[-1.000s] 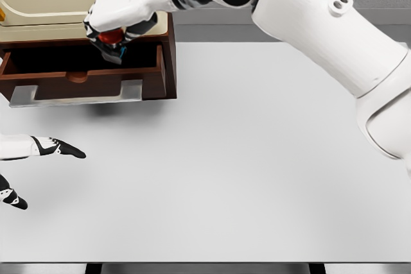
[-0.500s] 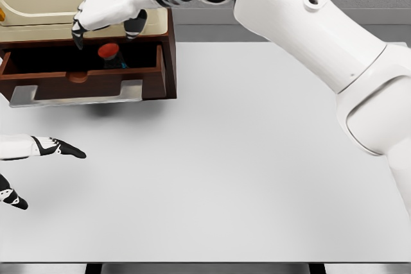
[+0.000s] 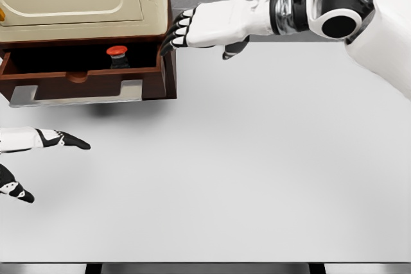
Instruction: Open the cabinet drawer with left arm, and place a switch into the drawer with right arm
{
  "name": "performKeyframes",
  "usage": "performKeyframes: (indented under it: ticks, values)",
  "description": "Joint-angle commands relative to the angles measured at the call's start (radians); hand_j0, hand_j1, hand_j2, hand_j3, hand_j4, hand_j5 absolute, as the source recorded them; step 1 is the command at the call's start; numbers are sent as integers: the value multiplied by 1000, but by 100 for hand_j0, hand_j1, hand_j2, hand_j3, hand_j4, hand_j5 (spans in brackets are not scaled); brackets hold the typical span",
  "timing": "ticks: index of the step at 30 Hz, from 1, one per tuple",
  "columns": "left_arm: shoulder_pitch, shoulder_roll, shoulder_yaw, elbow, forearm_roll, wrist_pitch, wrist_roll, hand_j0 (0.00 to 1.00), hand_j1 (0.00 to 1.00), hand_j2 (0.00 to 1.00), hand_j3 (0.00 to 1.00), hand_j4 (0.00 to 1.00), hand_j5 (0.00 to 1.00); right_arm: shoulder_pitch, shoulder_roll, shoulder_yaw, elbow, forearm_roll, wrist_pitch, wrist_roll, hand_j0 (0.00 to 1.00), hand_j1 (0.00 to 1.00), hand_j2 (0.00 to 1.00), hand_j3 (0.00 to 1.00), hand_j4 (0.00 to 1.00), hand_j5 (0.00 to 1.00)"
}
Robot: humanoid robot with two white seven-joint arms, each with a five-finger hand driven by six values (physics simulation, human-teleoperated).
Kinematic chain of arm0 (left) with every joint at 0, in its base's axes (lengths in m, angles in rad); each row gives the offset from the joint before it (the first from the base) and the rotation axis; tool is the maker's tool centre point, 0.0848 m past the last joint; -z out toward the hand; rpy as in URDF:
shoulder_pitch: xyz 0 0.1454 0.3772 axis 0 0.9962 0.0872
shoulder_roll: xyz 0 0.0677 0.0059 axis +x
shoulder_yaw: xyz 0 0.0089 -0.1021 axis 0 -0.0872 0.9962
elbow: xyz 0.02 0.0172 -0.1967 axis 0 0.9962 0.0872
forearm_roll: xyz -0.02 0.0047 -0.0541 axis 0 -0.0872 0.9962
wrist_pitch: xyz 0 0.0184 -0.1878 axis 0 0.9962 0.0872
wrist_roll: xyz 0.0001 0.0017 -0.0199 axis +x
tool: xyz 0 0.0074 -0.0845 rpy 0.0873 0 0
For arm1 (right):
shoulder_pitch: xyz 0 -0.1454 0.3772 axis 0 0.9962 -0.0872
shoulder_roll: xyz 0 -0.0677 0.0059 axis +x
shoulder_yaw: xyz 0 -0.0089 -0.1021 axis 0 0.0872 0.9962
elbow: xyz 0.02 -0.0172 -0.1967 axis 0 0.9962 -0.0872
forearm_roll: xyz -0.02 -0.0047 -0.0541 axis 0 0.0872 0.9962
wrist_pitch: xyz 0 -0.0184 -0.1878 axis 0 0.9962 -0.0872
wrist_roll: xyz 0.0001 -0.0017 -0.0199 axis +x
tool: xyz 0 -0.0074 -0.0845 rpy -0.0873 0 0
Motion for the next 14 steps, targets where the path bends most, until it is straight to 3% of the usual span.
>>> performKeyframes:
  ticks: [1,3,5,10,14]
  values:
    - [-3,-54,4,-1,51,3,0,100,100,100,100,100,100,23,-163,-50,-57,-15,4,-1,100,100,100,100,100,100]
    - [-20,-122,4,-1,57,3,0,100,100,100,100,100,100,121,-241,-158,-51,-15,4,-1,100,100,100,100,100,100]
    - [-22,-180,4,-1,56,3,0,100,100,100,100,100,100,204,-290,-173,-43,-14,4,-1,100,100,100,100,100,100]
    - [-20,-220,4,-1,56,3,0,100,100,100,100,100,100,261,-306,-175,39,-14,4,-1,100,100,100,100,100,100]
    - [-20,-220,3,1,54,3,0,100,100,100,100,100,100,262,-310,-176,41,-14,4,-1,100,100,100,100,100,100]
